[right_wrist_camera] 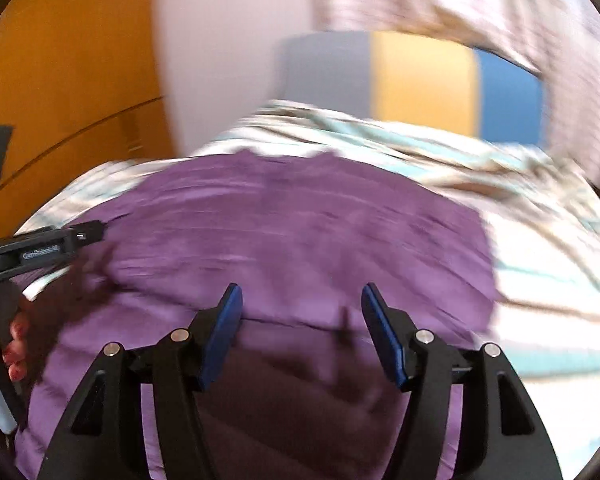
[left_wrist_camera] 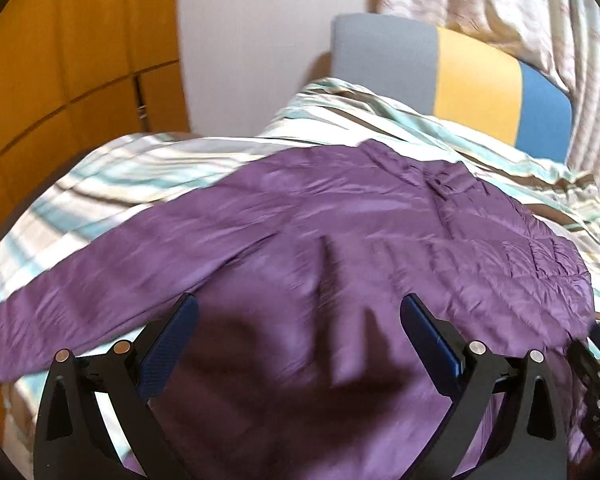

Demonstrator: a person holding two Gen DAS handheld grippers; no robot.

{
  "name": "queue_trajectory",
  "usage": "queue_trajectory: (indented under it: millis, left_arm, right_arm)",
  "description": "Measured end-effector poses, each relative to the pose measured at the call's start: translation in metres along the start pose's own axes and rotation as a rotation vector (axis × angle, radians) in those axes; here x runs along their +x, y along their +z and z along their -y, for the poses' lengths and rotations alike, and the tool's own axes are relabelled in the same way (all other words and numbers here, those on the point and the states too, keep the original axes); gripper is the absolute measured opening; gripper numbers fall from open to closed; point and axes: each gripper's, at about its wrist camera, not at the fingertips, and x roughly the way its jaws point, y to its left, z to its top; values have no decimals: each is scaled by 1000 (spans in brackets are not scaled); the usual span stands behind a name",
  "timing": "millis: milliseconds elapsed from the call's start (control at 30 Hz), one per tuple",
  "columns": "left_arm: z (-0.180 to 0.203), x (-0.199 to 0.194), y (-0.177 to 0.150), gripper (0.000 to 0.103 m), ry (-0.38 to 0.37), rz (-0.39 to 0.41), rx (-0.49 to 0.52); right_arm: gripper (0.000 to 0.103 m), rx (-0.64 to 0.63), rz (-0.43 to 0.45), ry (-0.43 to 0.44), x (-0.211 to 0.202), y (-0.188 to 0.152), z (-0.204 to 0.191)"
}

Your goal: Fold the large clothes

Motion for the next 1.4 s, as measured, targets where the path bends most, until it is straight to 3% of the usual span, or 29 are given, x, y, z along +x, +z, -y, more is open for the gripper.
queue_trajectory:
  millis: [67, 100, 133, 267, 333, 500, 667, 833, 933, 1067, 1133, 1233, 1400]
  left_arm:
    - [14, 28, 5, 94, 55, -26, 45]
    - [17, 37, 5, 77, 71, -41, 64]
    - [18, 50, 5, 73, 80, -73, 87]
    - [-2, 64, 2, 73, 80, -87, 28]
    - [-16, 66, 0, 73, 71, -85, -32]
    - [-10, 70, -4, 80, 53, -107, -37]
    - [-6, 78, -5, 88, 32, -126, -27]
    - [1, 84, -5, 90, 62, -131, 6]
    - [0, 85, -5, 90, 62, -131, 5]
    - [1, 85, -4, 93, 65, -133, 1]
    - [0, 86, -4, 93, 68, -134, 1]
    - [-2, 85, -4, 95, 65, -135, -7]
    - [-6, 84, -5, 100, 53, -138, -18]
  right_arm:
    - [58, 86, -11, -44, -2, -4, 21]
    - [55, 115, -15, -62, -2, -6, 29]
    - [53, 137, -19, -78, -4, -6, 36]
    - [41, 161, -37, -123, 1, 7, 60]
    - [41, 177, -18, -137, 9, 22, 70]
    - [34, 204, -52, -170, 67, 63, 98]
    - [25, 220, -163, -257, 124, 63, 126]
    - [25, 206, -164, -275, 133, 55, 127]
    - [27, 217, -154, -258, 131, 55, 129]
    - [48, 252, -69, -228, 91, 54, 124]
    - [48, 227, -57, -219, 71, 50, 112]
    - [48, 176, -91, -224, 51, 31, 93]
    - [66, 141, -191, -301, 72, 8, 85]
